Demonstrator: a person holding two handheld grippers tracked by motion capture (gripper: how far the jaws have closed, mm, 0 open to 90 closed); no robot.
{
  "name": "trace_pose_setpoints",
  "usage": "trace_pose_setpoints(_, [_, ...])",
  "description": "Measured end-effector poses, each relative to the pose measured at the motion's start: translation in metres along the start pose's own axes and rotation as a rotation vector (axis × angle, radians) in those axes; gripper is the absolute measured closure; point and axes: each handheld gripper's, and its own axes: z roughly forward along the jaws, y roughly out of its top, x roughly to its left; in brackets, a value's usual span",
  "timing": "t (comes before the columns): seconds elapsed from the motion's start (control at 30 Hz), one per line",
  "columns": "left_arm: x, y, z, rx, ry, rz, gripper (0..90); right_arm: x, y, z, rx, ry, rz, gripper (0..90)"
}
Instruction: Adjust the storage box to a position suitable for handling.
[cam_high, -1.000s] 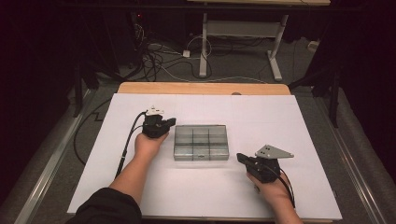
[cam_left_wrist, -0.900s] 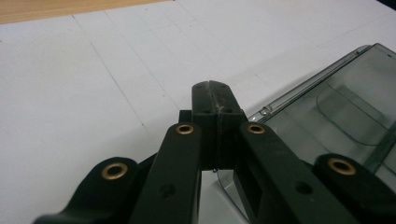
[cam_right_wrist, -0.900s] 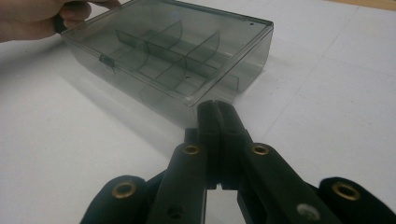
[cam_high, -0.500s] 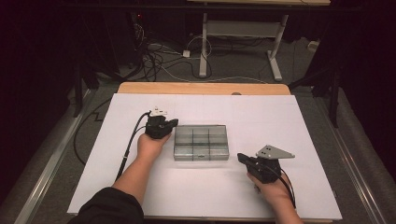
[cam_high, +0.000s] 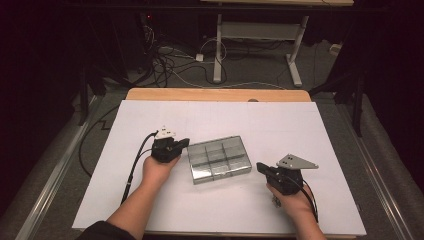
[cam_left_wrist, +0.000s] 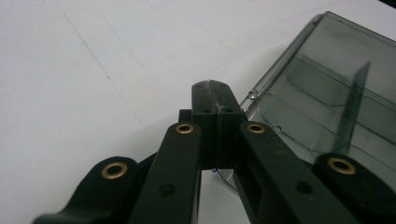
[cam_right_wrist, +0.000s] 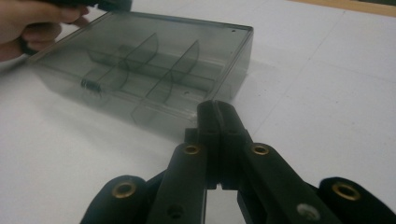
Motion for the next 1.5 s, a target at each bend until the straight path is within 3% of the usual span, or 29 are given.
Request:
trace_pose_setpoints(0.17, [-0.016, -0.021, -0.018, -0.035, -0.025, 0.005, 87.8, -0.002, 0.001, 0.001, 0.002, -0.012, 0.006, 90.0])
trace_pose_setpoints(0.47, [-0.038, -0.035, -0.039, -0.006, 0.002, 0.028, 87.9, -0.01, 0.006, 0.001, -0.012, -0.04, 0.006, 90.0])
trace_pose_setpoints(0.7, [-0.04, -0.048, -0.061, 0.018, 0.029, -0.019, 87.8, -0.01, 0.009, 0.006, 0.0, -0.031, -0.015, 90.0])
trace_pose_setpoints(0.8, [-0.043, -0.061, -0.069, 0.039, 0.051, -0.003, 87.8, -0.01, 0.01, 0.01, 0.004, -0.025, -0.027, 90.0])
trace_pose_setpoints(1.13, [-0.041, -0.068, -0.071, 0.054, 0.017, -0.047, 87.8, -0.014, 0.013, 0.019, 0.039, -0.033, -0.029, 90.0])
trace_pose_setpoints(1.33, [-0.04, -0.069, -0.081, 0.041, -0.01, -0.015, 87.8, -0.015, 0.012, 0.023, 0.05, -0.019, -0.03, 90.0])
trace_pose_setpoints(1.5, [-0.039, -0.069, -0.083, 0.033, -0.019, -0.021, 87.8, -0.014, 0.012, 0.025, 0.062, -0.004, -0.034, 90.0])
